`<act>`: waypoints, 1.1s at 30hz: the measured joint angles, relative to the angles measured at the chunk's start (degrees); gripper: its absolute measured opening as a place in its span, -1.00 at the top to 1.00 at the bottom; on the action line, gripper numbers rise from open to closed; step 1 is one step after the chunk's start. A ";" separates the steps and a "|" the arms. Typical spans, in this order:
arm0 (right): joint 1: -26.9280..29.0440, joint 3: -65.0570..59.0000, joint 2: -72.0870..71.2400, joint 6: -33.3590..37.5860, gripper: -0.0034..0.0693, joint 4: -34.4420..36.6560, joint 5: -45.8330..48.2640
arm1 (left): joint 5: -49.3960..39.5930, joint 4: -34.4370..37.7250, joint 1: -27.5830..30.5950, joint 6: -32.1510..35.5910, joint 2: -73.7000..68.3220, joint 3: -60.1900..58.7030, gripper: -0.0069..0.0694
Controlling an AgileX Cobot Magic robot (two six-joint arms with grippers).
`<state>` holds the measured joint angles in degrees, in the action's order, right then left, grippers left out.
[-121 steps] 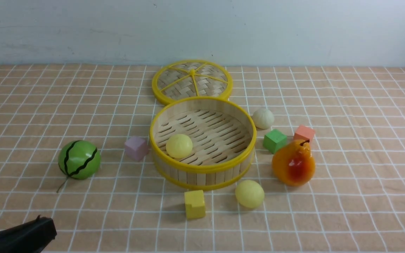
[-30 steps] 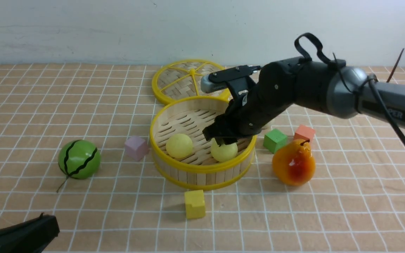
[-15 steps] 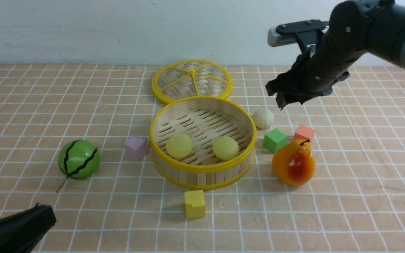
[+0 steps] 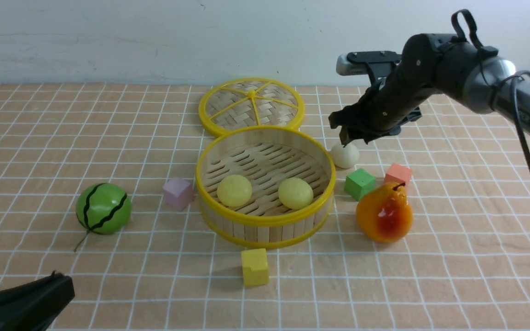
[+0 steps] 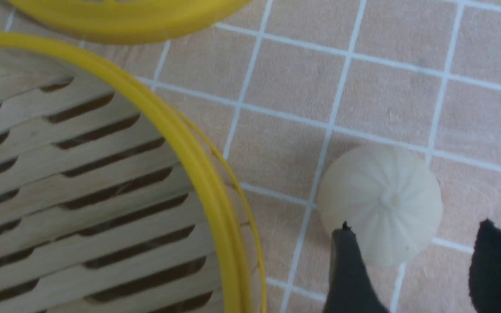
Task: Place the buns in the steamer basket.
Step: Use the right arm to grab a steamed stuffed bun
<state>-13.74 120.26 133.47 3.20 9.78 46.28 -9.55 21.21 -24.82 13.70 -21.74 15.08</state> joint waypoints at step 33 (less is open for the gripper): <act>0.00 0.93 4.49 0.00 0.27 1.25 -7.64 | -1.25 -0.03 0.00 0.05 -0.05 0.00 0.77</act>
<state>-13.74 121.18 137.97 3.20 11.03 38.63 -10.81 21.18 -24.82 13.74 -21.79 15.08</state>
